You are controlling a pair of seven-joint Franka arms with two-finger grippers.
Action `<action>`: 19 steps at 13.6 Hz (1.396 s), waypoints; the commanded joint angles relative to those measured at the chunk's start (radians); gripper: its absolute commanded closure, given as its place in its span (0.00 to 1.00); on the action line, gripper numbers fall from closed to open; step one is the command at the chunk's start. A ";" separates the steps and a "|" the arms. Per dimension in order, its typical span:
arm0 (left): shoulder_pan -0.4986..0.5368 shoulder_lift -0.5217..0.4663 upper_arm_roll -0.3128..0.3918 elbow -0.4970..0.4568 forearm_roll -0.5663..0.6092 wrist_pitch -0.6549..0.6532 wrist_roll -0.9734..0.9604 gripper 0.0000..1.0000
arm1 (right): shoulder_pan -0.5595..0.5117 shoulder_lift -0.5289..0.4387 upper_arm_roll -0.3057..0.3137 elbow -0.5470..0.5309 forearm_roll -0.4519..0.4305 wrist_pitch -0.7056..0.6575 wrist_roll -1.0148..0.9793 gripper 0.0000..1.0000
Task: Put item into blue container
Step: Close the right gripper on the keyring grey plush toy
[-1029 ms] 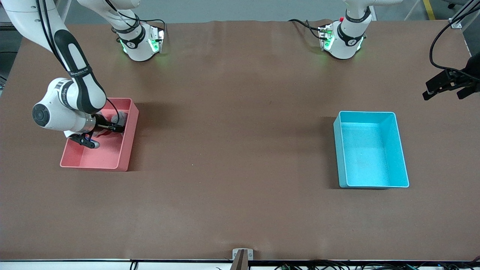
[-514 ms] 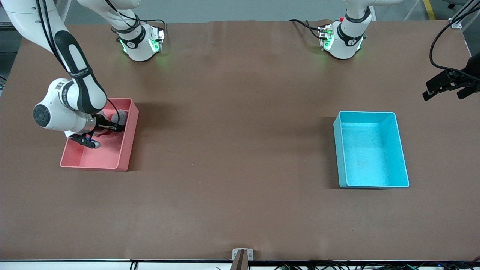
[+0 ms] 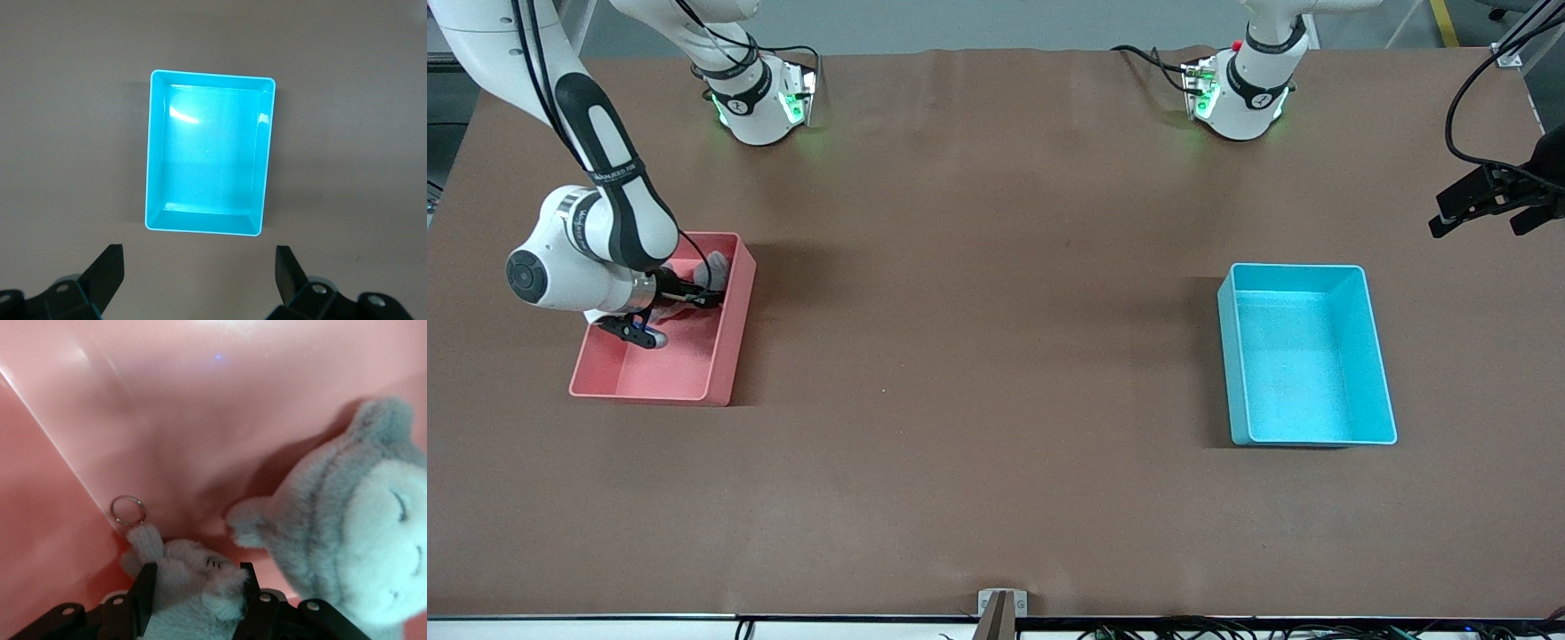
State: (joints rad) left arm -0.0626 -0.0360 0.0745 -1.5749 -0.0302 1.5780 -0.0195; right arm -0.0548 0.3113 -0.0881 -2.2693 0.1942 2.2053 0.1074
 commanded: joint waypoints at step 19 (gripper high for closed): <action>0.006 0.007 0.001 0.010 -0.011 0.000 0.020 0.00 | -0.010 -0.005 0.001 0.105 0.017 -0.125 -0.005 0.99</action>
State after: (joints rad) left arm -0.0626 -0.0357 0.0746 -1.5749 -0.0302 1.5780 -0.0195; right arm -0.0549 0.3114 -0.0890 -2.1845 0.1945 2.1086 0.1074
